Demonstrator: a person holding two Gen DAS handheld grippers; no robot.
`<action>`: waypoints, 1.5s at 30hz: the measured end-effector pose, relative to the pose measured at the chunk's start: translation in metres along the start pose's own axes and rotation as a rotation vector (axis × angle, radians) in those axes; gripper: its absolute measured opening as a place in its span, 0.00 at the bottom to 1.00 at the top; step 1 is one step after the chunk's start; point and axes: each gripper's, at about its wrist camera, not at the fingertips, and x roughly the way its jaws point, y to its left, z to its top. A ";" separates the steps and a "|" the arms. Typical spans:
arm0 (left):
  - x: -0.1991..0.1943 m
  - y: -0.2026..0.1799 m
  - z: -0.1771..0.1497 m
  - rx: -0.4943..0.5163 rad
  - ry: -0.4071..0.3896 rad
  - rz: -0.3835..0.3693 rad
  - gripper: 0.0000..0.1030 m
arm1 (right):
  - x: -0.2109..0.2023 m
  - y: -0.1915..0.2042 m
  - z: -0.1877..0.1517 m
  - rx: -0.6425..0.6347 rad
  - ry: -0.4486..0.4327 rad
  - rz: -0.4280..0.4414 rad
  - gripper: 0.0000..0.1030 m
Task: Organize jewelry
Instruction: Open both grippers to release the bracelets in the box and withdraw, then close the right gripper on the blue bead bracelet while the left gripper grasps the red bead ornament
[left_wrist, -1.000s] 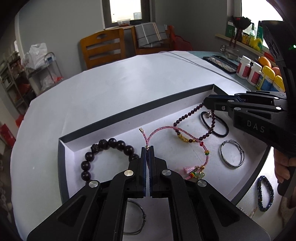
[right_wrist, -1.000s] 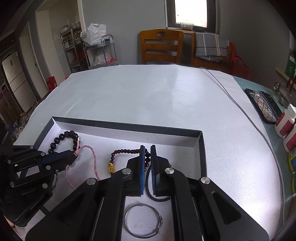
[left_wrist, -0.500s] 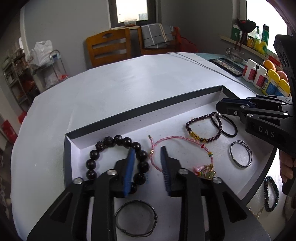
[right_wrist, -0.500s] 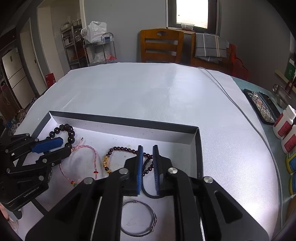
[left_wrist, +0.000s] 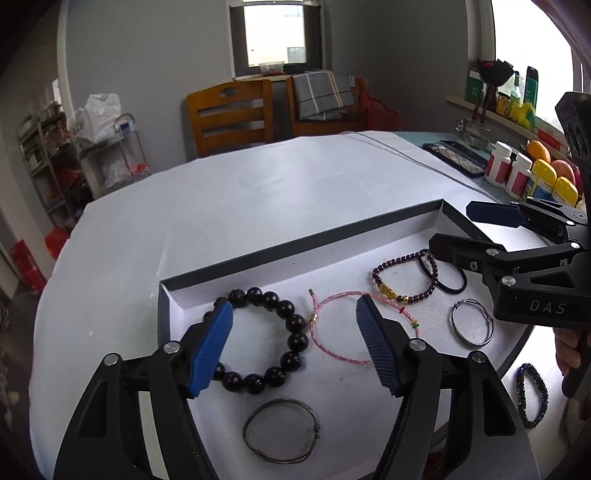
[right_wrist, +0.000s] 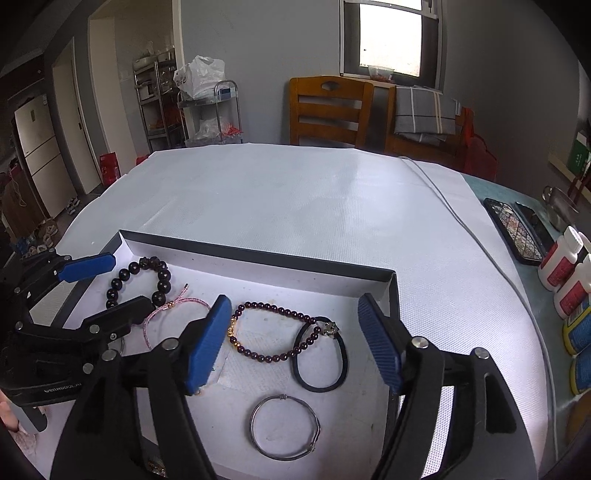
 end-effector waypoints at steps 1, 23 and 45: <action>-0.002 0.000 0.000 0.000 -0.007 -0.001 0.76 | -0.001 0.000 0.000 -0.006 -0.003 -0.002 0.78; -0.096 -0.024 -0.046 0.032 -0.051 -0.043 0.91 | -0.127 -0.029 -0.073 -0.007 -0.060 -0.035 0.94; -0.074 -0.065 -0.097 0.124 0.078 -0.110 0.91 | -0.113 -0.013 -0.149 -0.068 0.061 0.056 0.86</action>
